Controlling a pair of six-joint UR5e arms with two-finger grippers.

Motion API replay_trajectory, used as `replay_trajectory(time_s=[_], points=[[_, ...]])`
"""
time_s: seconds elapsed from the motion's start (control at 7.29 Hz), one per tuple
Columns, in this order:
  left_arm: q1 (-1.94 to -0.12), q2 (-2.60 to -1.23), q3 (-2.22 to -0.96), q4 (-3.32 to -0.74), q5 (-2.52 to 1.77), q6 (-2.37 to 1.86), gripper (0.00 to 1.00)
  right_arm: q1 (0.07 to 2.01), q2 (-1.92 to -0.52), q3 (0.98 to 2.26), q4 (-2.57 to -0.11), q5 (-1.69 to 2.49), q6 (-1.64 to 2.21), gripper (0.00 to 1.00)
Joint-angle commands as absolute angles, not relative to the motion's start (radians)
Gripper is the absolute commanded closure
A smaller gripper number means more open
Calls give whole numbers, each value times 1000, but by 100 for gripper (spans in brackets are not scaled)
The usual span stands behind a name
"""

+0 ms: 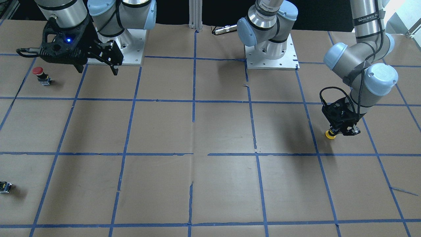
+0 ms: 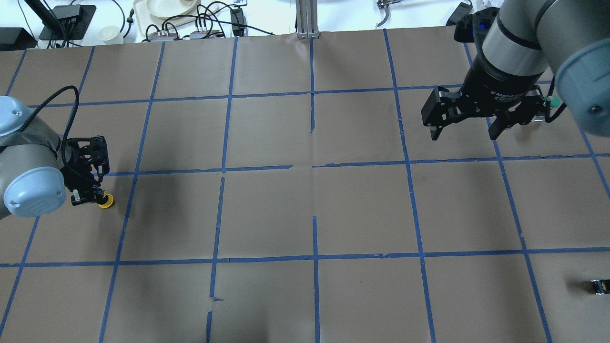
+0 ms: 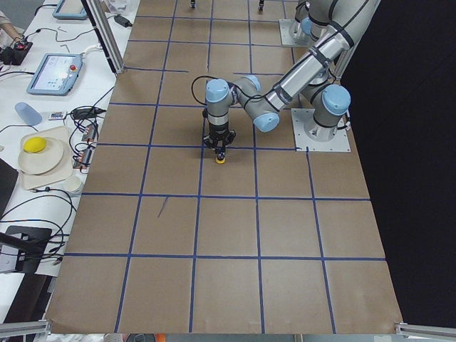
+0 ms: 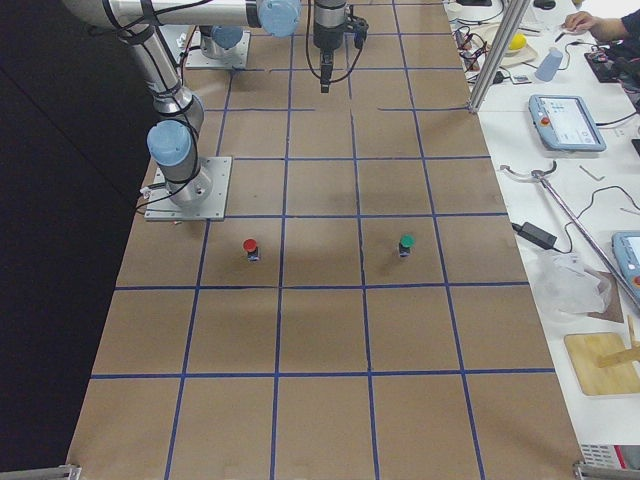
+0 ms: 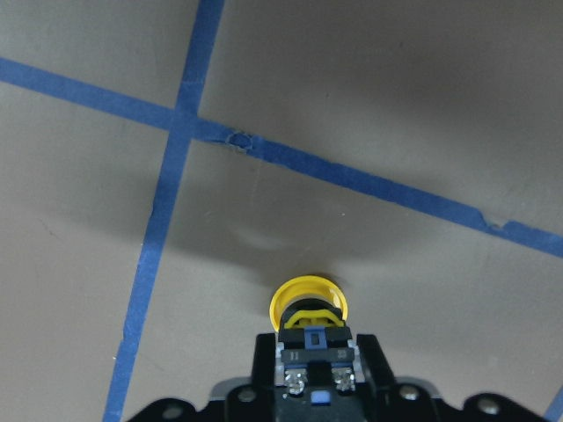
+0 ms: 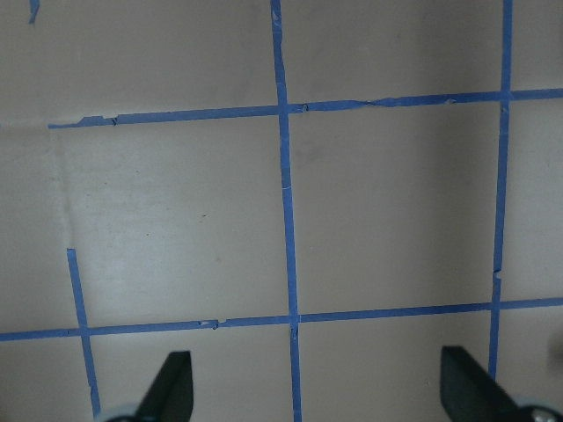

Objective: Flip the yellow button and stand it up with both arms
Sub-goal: 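Close the left gripper on the yellow button's black base, then lift the yellow button and extend it toward the right gripper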

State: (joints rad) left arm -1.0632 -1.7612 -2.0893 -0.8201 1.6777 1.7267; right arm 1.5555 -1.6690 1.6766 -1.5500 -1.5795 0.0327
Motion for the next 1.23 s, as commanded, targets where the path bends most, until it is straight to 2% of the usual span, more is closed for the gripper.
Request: replay_trajectory(time_s=[0.0, 0.41, 0.69, 1.1], points=[[-1095, -1729, -2088, -882, 1533, 1590, 93, 1555, -1669, 1677, -1552, -1580, 32, 0], [-1112, -1738, -2100, -1035, 1110, 1377, 93, 1554, -1669, 1677, -1551, -1582, 31, 0], [-1159, -1735, -2102, -1100, 939, 1222, 93, 1478, -1672, 1674, -1499, -1562, 32, 0], [-1259, -1743, -2195, -1091, 633, 837, 93, 1408, -1683, 1661, -1401, -1312, 46, 0]])
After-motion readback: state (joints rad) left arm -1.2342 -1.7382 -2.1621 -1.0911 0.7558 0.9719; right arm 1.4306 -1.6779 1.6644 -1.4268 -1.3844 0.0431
